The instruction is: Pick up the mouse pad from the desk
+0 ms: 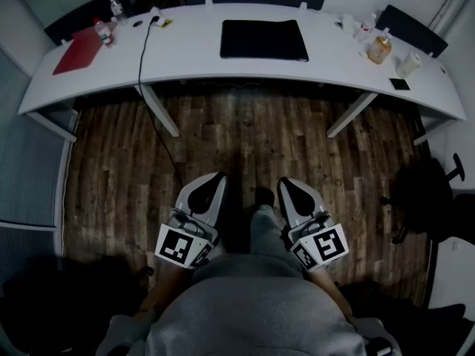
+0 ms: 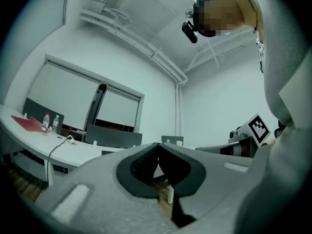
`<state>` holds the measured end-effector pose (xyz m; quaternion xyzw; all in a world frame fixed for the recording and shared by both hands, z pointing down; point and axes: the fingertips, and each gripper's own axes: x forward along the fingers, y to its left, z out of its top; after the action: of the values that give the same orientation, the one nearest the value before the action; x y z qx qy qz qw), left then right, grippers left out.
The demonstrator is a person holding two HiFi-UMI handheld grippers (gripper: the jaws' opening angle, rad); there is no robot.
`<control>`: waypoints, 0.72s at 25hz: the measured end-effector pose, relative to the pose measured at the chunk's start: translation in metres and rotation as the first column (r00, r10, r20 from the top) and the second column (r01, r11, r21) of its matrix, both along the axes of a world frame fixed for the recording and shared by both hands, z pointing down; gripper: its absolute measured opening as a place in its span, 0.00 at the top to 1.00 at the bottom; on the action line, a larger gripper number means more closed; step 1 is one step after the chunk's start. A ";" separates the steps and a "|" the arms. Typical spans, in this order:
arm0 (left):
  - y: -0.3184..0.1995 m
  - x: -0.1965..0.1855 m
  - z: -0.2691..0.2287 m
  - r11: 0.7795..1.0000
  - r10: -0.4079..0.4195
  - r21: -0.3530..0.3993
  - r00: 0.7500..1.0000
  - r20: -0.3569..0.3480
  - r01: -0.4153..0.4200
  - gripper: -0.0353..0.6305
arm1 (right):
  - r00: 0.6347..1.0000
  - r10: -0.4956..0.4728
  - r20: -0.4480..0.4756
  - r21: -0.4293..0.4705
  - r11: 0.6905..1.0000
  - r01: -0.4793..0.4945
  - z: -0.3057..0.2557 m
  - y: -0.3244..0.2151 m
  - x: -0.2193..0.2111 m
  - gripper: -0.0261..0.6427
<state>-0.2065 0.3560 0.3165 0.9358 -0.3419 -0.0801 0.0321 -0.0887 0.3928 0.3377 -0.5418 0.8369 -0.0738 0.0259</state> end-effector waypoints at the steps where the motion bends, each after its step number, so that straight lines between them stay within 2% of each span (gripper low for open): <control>1: -0.008 0.002 0.000 1.000 -0.004 0.003 1.000 0.004 0.004 0.95 | 1.000 -0.004 -0.003 0.005 1.000 0.004 -0.001 -0.008 0.002 0.96; 8: -0.073 0.029 0.007 1.000 -0.024 -0.006 1.000 0.018 0.025 0.95 | 1.000 -0.024 -0.021 0.007 1.000 0.024 0.004 -0.072 0.033 0.96; 18: -0.164 0.092 -0.001 0.999 -0.038 -0.007 0.999 0.009 0.038 0.95 | 0.999 -0.032 -0.024 0.006 0.999 0.032 -0.002 -0.168 0.099 0.96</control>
<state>-0.1143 0.1920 0.3158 0.9293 -0.3602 -0.0753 0.0324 0.0108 0.2246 0.3358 -0.5292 0.8459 -0.0651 0.0164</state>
